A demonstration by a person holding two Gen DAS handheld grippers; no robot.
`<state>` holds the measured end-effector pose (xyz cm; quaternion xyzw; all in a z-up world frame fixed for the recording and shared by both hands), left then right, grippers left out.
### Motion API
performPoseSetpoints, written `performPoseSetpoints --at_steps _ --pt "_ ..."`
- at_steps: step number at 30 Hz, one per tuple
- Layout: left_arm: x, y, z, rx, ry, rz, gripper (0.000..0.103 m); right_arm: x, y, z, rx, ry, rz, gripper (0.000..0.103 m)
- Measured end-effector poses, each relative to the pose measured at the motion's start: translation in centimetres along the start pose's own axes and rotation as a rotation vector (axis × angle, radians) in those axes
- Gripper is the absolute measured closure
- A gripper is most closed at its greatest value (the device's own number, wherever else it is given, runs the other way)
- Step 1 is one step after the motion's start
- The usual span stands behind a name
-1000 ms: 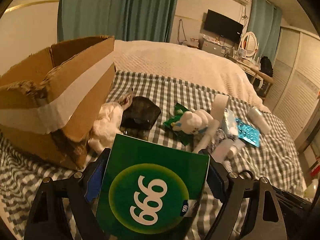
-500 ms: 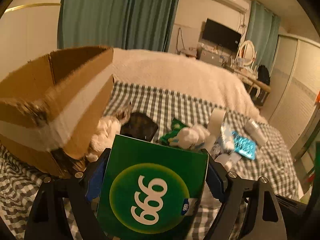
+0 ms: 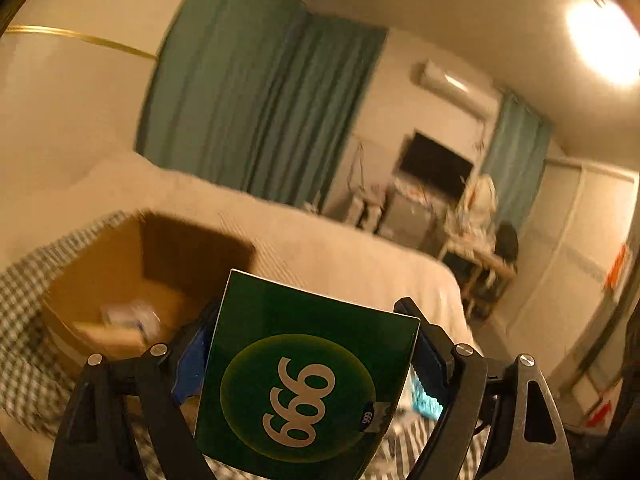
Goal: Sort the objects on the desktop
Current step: 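Carry both items into the cardboard box and open both tools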
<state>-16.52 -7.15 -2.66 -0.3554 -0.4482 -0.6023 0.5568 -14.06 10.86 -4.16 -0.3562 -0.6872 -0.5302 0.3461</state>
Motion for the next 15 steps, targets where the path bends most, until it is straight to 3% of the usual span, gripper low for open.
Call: performPoseSetpoints --at_steps 1,6,11,15 --pt "1.3 0.0 -1.0 0.011 0.003 0.014 0.017 0.0 0.0 0.0 0.0 0.0 0.0 0.1" --pt "5.3 -1.5 -8.8 0.148 0.004 0.045 0.017 2.7 -2.1 -8.4 0.118 0.087 -0.02 0.1" --pt "4.4 -5.4 -16.7 0.224 0.06 -0.053 0.017 2.6 -8.0 -15.4 0.168 0.164 -0.103 0.1" --pt "2.5 -8.1 -18.8 0.249 0.045 -0.179 0.017 1.0 -12.5 -19.0 0.18 0.217 -0.201 0.1"
Point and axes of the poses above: each gripper's, at about its wrist camera, not at the fingertips, and y roughly against the way its jaws point, z to its right, x to its top, the point moved 7 cm from there along -y, roughly the way its jaws point, and after that the axes turned 12 degrees about z, right-handed, at the moved point
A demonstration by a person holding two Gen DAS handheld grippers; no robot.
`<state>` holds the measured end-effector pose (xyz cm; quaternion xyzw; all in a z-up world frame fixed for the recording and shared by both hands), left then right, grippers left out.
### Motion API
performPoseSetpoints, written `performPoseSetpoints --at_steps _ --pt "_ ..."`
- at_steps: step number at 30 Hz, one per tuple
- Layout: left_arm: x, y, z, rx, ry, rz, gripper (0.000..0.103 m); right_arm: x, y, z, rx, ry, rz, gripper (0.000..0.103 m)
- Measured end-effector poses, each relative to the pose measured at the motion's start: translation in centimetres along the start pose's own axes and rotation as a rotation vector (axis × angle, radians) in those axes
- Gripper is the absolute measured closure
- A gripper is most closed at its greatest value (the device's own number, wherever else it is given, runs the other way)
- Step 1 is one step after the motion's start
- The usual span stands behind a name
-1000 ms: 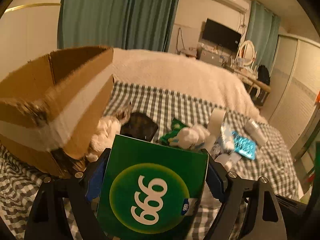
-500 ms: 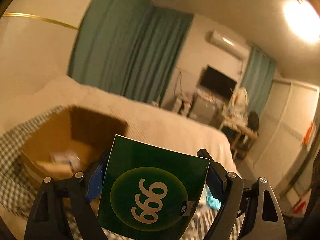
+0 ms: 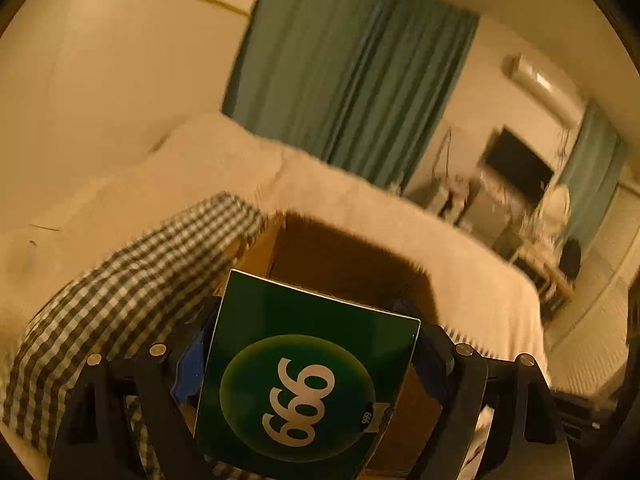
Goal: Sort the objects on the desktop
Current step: 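Carry both items into the cardboard box and open both tools, then move both tools back over the remaining items on the bed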
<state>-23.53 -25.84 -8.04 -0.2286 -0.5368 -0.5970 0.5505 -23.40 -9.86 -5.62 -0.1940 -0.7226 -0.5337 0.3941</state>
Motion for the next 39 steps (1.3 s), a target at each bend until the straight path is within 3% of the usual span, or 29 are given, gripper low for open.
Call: performPoseSetpoints --at_steps 2,4,7,8,15,18,25,29,30,33,39 --pt "-0.4 -0.9 -0.2 0.022 -0.035 -0.04 0.013 0.0 -1.9 -0.8 -0.021 0.058 -0.064 0.097" --pt "-0.8 -1.5 -0.4 0.022 -0.029 -0.079 0.003 -0.1 -2.6 -0.9 -0.077 0.115 -0.078 0.074" --pt "-1.4 -0.6 -0.3 0.022 -0.023 -0.073 0.002 -0.4 -2.2 -1.0 -0.057 0.119 -0.068 0.056" --pt "-1.6 -0.4 -0.2 0.04 -0.026 -0.081 0.002 -0.6 -2.1 -0.9 -0.044 0.115 -0.07 0.054" --pt "-1.1 3.7 1.6 0.037 -0.076 -0.064 0.002 -0.9 0.8 0.2 -0.051 0.067 -0.053 0.054" --pt "-1.8 5.8 2.7 0.033 -0.109 -0.05 0.002 -1.2 4.0 1.6 -0.06 0.035 0.003 0.054" --pt "-5.4 10.7 9.5 -0.082 -0.178 -0.046 0.002 -4.2 11.6 8.1 -0.157 -0.114 0.124 0.054" --pt "-9.0 13.4 15.4 -0.184 -0.237 -0.038 0.0 -7.3 15.5 13.1 -0.256 -0.166 0.179 0.054" --pt "-10.4 13.7 16.7 -0.206 -0.25 -0.048 0.0 -9.6 16.9 15.5 -0.302 -0.195 0.184 0.054" --pt "-14.4 13.8 19.2 -0.25 -0.287 -0.092 0.0 -11.8 18.1 17.3 -0.331 -0.229 0.188 0.054" --pt "-21.9 11.4 20.3 -0.24 -0.381 -0.187 0.0 -17.9 17.9 22.3 -0.397 -0.308 0.138 0.054"
Point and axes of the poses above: each gripper's, at about its wrist camera, not at the fingertips, and y roughly against the way its jaws point, z to its right, x to its top, the point moved 7 cm from there along -y, roughly the way its jaws point, and after that the axes turned 12 degrees about z, right-handed, at the moved point
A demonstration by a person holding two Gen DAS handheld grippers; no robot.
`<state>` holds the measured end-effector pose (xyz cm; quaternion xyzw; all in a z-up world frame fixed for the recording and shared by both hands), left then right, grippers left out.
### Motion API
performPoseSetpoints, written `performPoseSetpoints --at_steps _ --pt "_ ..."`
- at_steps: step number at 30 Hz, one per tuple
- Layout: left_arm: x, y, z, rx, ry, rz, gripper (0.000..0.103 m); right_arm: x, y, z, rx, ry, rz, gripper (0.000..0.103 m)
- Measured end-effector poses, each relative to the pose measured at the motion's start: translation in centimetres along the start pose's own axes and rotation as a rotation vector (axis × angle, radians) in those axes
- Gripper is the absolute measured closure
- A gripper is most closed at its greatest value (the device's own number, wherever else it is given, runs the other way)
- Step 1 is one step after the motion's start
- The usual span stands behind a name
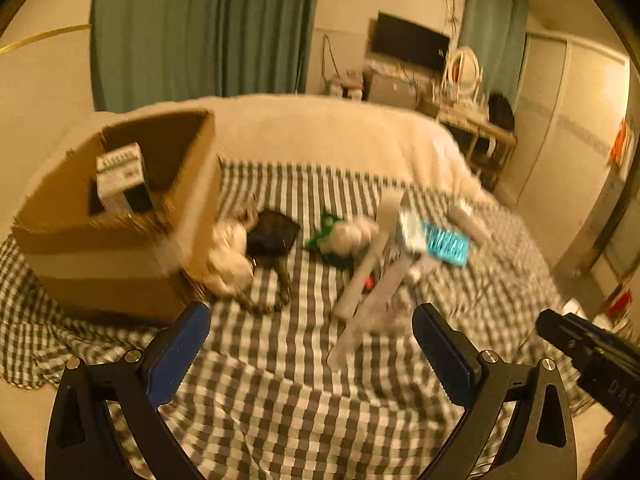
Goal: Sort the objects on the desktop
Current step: 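Move both tools back over the remaining items on the bed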
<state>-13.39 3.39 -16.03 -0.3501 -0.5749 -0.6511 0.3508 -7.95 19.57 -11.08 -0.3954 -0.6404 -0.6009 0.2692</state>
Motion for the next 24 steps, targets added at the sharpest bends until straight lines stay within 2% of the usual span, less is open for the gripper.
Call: performPoseSetpoints --at_steps 5,11,20,24 --pt "-3.1 -3.0 0.1 0.011 -0.028 -0.071 0.0 -2.9 -2.3 2.6 -0.005 -0.037 -0.059 0.054" --pt "-4.0 -5.8 0.3 0.003 -0.03 -0.104 0.0 -4.1 -5.5 2.9 0.026 -0.051 -0.093 0.054" --pt "-2.6 -11.7 1.8 0.01 -0.021 -0.119 0.0 -1.8 -10.4 2.3 0.072 -0.1 -0.074 0.054" --pt "-2.0 -14.1 1.7 0.017 -0.017 -0.103 0.0 -1.3 -13.9 2.5 0.082 -0.174 -0.087 0.054"
Point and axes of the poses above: each gripper's, at about its wrist camera, not at the fingertips, and y roughly against the way its jaws point, z to its right, x to its top, the point moved 7 cm from there along -y, roughly the way its jaws point, and after that the axes turned 12 degrees about z, right-handed, at the moved point
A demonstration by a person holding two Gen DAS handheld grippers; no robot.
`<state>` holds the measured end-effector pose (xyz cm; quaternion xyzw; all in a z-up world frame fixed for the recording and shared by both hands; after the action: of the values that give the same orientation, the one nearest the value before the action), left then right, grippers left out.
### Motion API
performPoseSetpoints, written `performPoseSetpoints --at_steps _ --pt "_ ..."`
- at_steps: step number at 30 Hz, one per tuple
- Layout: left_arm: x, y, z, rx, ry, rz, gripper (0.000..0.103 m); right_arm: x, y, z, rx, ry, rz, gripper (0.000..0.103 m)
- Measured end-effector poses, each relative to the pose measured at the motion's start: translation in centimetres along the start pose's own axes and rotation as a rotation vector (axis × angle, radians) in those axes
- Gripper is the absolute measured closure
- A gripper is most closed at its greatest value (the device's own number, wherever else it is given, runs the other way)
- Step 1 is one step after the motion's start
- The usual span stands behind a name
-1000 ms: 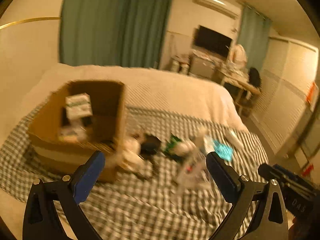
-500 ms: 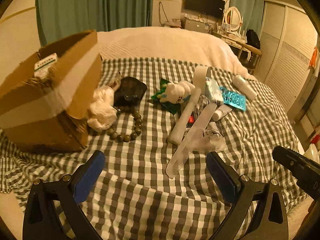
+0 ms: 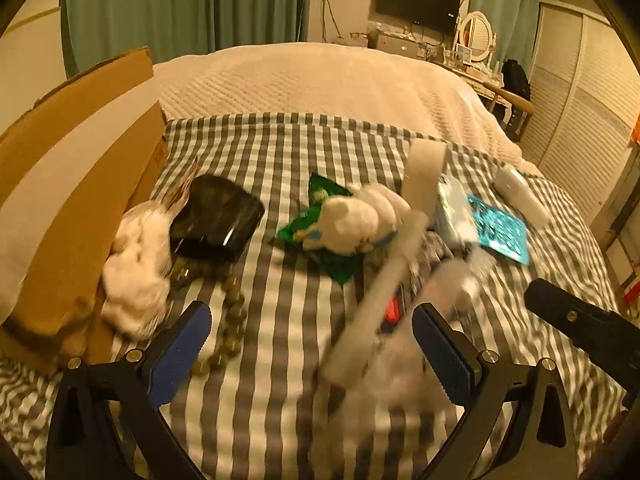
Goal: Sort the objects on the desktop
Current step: 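Move both tools back over the remaining items on the bed, then grasp the toothpaste tube with right tool while left tool grasps the white plastic tube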
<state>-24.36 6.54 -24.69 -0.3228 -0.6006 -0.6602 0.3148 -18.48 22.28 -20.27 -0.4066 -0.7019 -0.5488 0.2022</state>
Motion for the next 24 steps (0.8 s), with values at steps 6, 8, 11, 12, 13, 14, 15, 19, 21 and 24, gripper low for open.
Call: performPoseSetpoints --at_steps 6,8,11,12,13,14,15,19,21,24 --pt "-0.8 -2.3 0.0 -0.021 -0.032 -0.03 0.015 0.8 -5.6 0.8 -0.019 -0.077 -0.037 0.054" --pt "-1.4 -2.7 -0.1 -0.039 -0.029 -0.04 0.015 0.7 -6.9 1.0 -0.017 -0.103 -0.05 0.054" --pt "-1.5 -2.7 0.1 -0.075 -0.027 -0.031 0.016 -0.4 -8.7 1.0 0.033 -0.144 -0.092 0.054" --pt "-1.6 -2.8 0.3 -0.081 -0.047 -0.035 0.016 -0.5 -9.1 1.0 0.031 -0.119 -0.089 0.054" --pt "-1.5 -2.8 0.4 -0.081 -0.058 -0.03 0.017 -0.5 -9.1 1.0 0.031 -0.119 -0.089 0.054" --pt "-1.6 -2.6 0.4 -0.08 -0.06 -0.03 0.017 -0.5 -9.2 1.0 0.027 -0.107 -0.09 0.054" --pt "-1.6 -2.3 0.5 -0.082 -0.055 -0.028 0.017 -0.6 -9.3 1.0 0.021 -0.1 -0.093 0.055" --pt "-1.5 -1.7 1.2 -0.13 -0.08 -0.023 0.017 -0.8 -9.2 1.5 0.007 -0.127 -0.084 0.066" --pt "-1.9 -2.0 1.2 -0.148 -0.062 -0.053 0.024 -1.0 -9.3 1.6 0.01 -0.119 -0.087 0.07" --pt "-2.3 -2.4 1.1 -0.161 -0.083 -0.08 0.072 -0.9 -9.2 1.7 -0.003 -0.104 -0.086 0.077"
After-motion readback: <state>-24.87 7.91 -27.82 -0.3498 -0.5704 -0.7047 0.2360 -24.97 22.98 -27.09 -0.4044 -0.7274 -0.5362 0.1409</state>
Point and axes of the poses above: each gripper's, at about its wrist camera, not at the fingertips, and y roughly against the way its jaws point, z to its right, x to its top, the point moved 7 cm from there along -y, roughly the way its jaws point, and after that the axes turned 12 degrees about z, right-handed, at the moved point
